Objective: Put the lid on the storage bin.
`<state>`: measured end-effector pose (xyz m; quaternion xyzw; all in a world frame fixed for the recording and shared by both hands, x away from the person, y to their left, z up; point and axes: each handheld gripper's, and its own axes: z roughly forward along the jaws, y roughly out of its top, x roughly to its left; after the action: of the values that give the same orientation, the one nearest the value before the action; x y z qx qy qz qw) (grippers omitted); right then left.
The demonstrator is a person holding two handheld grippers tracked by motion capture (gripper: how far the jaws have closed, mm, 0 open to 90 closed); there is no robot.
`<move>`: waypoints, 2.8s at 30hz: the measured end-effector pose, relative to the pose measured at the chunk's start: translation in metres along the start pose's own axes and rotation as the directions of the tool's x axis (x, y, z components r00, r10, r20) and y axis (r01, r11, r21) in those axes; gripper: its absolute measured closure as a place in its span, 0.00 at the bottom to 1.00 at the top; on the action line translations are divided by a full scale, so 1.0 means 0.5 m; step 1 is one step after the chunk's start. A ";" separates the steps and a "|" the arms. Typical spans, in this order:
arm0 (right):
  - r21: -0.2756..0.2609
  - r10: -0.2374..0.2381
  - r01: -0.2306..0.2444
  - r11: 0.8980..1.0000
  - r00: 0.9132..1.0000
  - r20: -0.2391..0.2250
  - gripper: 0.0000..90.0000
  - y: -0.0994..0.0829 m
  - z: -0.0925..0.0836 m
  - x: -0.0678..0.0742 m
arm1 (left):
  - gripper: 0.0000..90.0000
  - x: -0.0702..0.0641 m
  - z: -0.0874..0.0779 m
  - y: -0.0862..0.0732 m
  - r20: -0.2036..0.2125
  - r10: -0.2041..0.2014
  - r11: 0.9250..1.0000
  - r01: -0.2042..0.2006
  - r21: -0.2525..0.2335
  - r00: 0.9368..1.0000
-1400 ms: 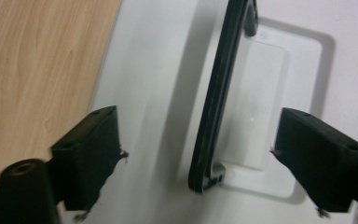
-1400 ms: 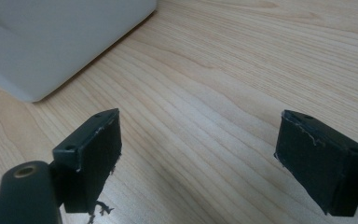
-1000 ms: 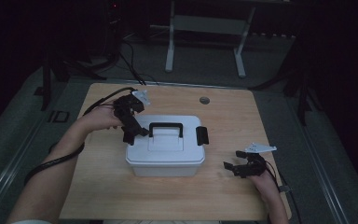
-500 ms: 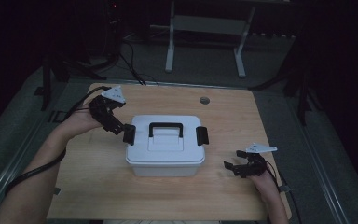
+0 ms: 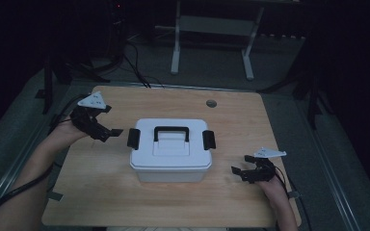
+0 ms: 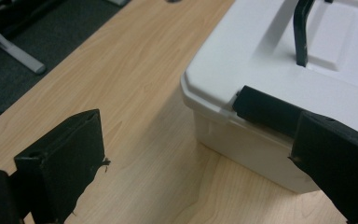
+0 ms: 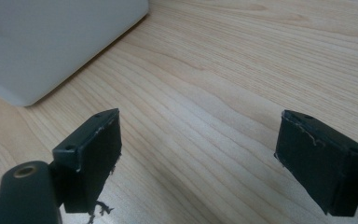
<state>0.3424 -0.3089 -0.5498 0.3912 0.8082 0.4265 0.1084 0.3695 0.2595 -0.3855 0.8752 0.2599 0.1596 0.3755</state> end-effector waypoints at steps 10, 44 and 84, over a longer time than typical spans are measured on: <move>-0.012 0.002 -0.001 1.000 1.000 0.005 0.16 0.000 -0.001 0.000 | 0.03 -0.004 -0.019 -0.062 0.015 -0.027 0.999 0.027 -0.039 1.000; -0.074 -0.006 0.013 0.997 0.995 0.095 0.15 -0.006 -0.011 0.001 | 0.03 -0.060 0.109 -0.296 -0.039 -0.241 0.965 0.236 -0.115 0.970; -0.160 0.085 -0.046 0.986 0.965 0.246 0.15 -0.024 -0.017 -0.005 | 0.01 -0.092 0.124 -0.341 -0.326 -0.405 0.902 0.316 -0.293 0.854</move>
<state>0.3332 -0.3197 -0.5541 0.4595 0.7394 0.4373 0.2257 0.3044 0.2970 -0.5570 0.7136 0.4676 0.2809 0.4395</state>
